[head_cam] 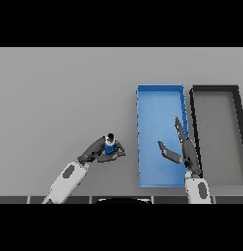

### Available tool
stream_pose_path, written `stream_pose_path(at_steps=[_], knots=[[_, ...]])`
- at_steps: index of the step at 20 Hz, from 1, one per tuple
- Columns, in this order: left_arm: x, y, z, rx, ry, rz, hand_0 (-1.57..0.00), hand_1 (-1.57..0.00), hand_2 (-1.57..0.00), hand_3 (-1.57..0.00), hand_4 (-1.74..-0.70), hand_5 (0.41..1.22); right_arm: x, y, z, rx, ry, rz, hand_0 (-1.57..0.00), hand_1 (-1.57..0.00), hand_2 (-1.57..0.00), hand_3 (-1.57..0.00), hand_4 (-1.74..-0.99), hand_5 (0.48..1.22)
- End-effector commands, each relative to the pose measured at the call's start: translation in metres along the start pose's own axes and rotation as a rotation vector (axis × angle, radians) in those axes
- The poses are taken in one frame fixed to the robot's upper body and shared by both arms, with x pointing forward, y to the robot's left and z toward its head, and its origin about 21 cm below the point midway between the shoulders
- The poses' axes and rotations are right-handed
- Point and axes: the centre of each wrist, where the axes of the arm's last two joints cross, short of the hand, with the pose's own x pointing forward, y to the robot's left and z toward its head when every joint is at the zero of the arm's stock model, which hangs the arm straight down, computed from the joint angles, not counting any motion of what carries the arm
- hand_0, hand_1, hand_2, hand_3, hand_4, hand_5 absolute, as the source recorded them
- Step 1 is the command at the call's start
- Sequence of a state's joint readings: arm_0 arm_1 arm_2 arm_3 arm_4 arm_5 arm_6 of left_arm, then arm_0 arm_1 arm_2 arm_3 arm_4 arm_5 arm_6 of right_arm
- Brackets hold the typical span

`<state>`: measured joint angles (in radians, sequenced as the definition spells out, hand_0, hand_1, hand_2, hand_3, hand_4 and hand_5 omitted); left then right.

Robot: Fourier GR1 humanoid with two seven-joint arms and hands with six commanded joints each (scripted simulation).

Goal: Pick up the blue pipe and place it into the blue bin.

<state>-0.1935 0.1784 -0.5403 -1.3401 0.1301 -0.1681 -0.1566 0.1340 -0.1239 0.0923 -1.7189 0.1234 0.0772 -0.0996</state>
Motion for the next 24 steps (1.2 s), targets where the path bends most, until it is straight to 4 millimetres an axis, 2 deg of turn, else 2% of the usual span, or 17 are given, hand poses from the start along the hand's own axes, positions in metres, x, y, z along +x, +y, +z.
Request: stream_pose_path(at_steps=[1,3,6,9,15,17,24], knots=[[0.001,-0.002,-0.001,0.005,-0.004,-0.029,-1.28,-1.31,-1.34,-1.27,-1.63,1.118,0.0,-0.001,-0.002,0.0,0.001,0.003,0.0,0.0,0.0,0.0,-1.258,0.615],[0.001,-0.005,-0.002,0.009,-0.021,-0.041,-1.38,-1.41,-1.42,-1.34,-1.67,1.155,0.0,-0.001,-0.002,0.003,-0.003,0.005,0.0,0.0,0.0,0.0,-1.252,0.619],[0.015,-0.01,-0.004,0.003,-0.114,-0.031,-1.47,-1.49,-1.5,-1.4,-1.7,1.187,0.001,0.0,-0.003,0.005,-0.005,0.013,0.0,0.0,0.0,0.0,-1.244,0.623],[0.042,-0.015,-0.012,-0.034,-0.207,-0.031,-1.52,-1.53,-1.53,-1.43,-1.71,1.204,0.003,-0.003,-0.004,0.0,0.002,0.021,0.0,0.0,0.0,0.0,-1.239,0.629],[0.081,-0.016,-0.019,-0.099,-0.223,-0.065,-1.56,-1.56,-1.56,-1.45,-1.72,1.216,-0.001,-0.002,-0.001,0.008,-0.018,0.018,0.0,0.0,0.0,0.0,-1.215,0.639],[0.081,-0.018,-0.017,-0.111,-0.212,-0.074,-1.56,-1.56,-1.56,-1.44,-1.73,1.218,-0.001,-0.007,0.001,0.001,-0.012,0.038,0.0,0.0,0.0,0.0,-1.195,0.635],[0.082,-0.019,-0.017,-0.124,-0.187,-0.071,-1.57,-1.57,-1.57,-1.44,-1.73,1.219,-0.006,0.0,0.01,-0.015,-0.01,0.019,0.0,0.0,0.0,0.0,-1.186,0.629]])
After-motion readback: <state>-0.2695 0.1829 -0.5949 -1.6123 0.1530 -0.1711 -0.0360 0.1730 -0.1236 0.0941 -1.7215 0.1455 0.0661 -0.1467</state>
